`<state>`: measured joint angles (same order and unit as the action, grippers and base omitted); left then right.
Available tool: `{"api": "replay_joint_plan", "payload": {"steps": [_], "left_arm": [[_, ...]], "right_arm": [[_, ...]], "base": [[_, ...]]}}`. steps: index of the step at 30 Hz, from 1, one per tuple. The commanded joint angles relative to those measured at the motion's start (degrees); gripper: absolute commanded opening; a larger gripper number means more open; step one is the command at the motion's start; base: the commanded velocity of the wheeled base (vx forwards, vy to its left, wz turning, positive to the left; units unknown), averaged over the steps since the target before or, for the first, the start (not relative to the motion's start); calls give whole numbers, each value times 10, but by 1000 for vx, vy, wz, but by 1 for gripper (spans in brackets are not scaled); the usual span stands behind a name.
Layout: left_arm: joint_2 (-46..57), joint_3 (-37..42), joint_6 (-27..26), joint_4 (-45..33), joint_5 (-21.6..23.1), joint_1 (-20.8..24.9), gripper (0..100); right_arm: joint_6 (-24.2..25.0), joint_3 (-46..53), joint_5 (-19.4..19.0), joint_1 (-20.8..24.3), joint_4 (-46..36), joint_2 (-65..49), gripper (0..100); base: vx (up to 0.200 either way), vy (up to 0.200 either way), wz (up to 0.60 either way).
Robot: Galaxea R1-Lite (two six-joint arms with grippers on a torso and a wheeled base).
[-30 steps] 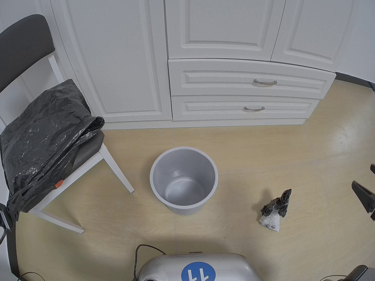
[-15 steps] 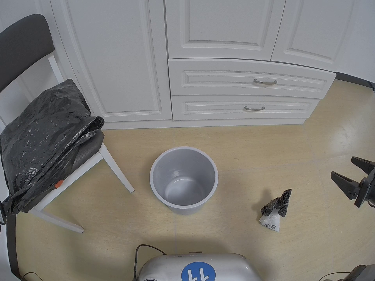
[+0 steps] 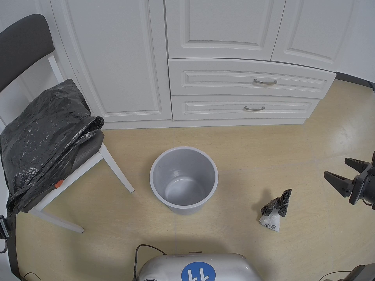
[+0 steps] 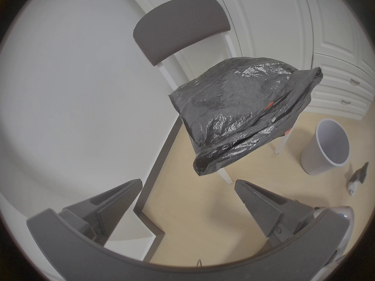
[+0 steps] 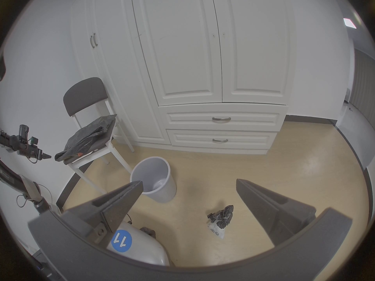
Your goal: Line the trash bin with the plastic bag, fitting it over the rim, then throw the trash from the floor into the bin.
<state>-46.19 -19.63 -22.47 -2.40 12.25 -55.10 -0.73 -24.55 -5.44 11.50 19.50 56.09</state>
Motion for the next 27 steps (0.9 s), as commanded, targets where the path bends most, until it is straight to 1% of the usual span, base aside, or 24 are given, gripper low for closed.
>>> {"api": "replay_joint_plan", "payload": {"steps": [1,7,18,21,27], "left_arm": [[-6,11,3,2,7,-22,100],[-56,4,4,15,16,-22,100],[-183,-2,5,116,16,-22,100],[-198,-1,5,129,17,-22,100],[-202,2,4,127,19,-22,100]], "right_arm": [[5,0,0,0,1,15,100],[13,-2,0,0,7,10,100],[16,-1,0,0,19,10,100],[16,-1,0,0,19,8,100],[17,-2,1,-5,19,11,100]], "base": [[0,0,0],[0,0,0],[0,0,0],[0,0,0],[0,0,0]]}}
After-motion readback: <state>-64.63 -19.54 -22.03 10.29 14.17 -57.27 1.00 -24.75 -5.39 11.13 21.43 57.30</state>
